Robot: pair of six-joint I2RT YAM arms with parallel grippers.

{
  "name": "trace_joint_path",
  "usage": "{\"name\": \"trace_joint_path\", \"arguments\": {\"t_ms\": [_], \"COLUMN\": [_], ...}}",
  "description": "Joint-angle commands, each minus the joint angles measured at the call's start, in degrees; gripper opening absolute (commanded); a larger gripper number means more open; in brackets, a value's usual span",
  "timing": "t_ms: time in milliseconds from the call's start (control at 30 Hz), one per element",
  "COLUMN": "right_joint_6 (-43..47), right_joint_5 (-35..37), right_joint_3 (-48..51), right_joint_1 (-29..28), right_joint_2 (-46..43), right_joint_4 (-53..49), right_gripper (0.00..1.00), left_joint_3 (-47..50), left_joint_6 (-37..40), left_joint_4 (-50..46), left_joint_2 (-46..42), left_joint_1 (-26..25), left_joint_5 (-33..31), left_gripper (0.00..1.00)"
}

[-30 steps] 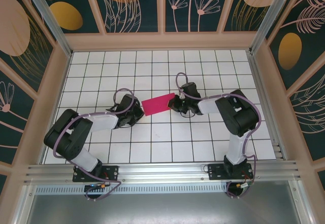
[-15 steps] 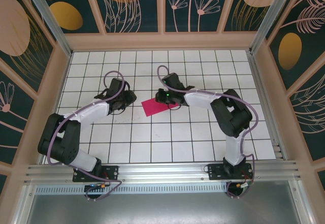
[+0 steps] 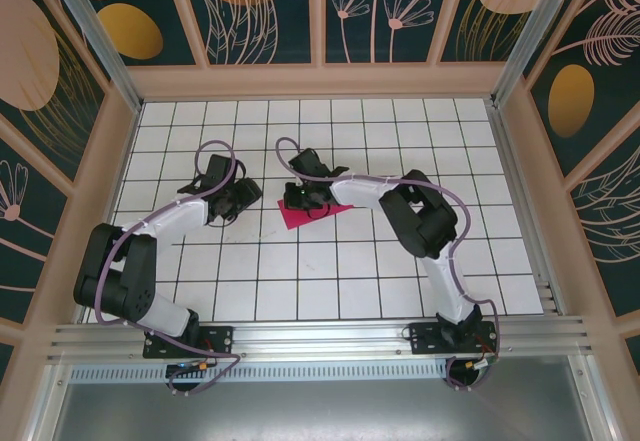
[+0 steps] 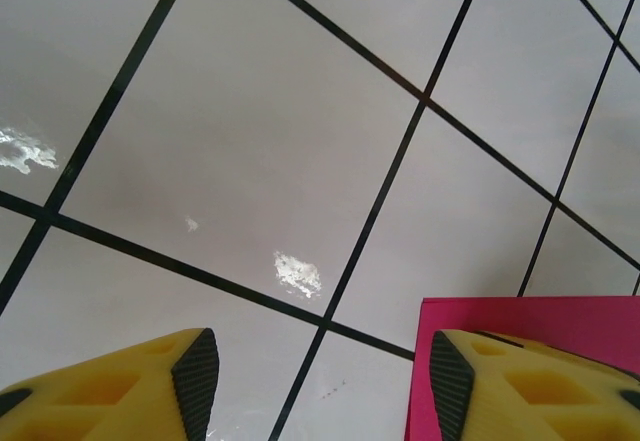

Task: Fold a paper plane with a square sheet of paper (pick it up from the middle)
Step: Move to the center of the table.

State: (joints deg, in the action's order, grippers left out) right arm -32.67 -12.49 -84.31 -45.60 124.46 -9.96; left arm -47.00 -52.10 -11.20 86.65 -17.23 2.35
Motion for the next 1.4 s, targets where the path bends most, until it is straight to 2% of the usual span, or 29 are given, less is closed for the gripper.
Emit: {"name": "trace_joint_path", "arguments": {"t_ms": [0,200,300,367,467,567,633,933,1367], "right_joint_6": [6.09,21.34,25.02,22.89,15.71,6.17,2.08,-4.49,-4.87], "right_joint_5": [-2.89,-6.06,-3.87,-1.22,4.41,10.78,11.43,14.15,13.67], "right_joint_3": [-0.16,9.23,14.59,16.04,17.43,19.01,19.9,17.08,13.42], "right_joint_1": [-1.39,-1.68,-1.46,-0.62,0.56,2.26,3.62,4.76,6.64], "right_joint_2": [1.51,-3.76,-10.13,-14.44,-19.85,-22.35,-21.96,-16.56,-8.89], "right_joint_4": [-6.06,-12.95,-13.62,-12.61,-9.09,-7.56,-7.0,-7.58,-7.5], "right_gripper": [0.09,0.09,0.11,0.14,0.31,0.39,0.4,0.43,0.42], "left_joint_3": [0.64,0.68,0.77,0.93,1.25,1.38,1.73,2.61,4.64], "left_joint_6": [0.65,1.28,2.6,3.37,3.97,4.19,4.04,3.83,3.05], "left_joint_4": [-0.76,-0.88,-0.06,0.75,1.9,2.28,2.73,4.91,10.66], "left_joint_2": [0.0,-0.39,-0.15,-0.08,-0.08,-0.49,-0.86,-1.01,-1.07], "left_joint_1": [0.15,0.1,0.12,0.07,0.06,0.01,0.01,-0.08,-3.07], "left_joint_5": [0.99,1.3,2.58,3.5,5.3,6.3,6.78,10.71,15.87], "left_gripper": [0.62,0.65,0.66,0.66,0.66,0.66,0.68,0.75,0.82]}}
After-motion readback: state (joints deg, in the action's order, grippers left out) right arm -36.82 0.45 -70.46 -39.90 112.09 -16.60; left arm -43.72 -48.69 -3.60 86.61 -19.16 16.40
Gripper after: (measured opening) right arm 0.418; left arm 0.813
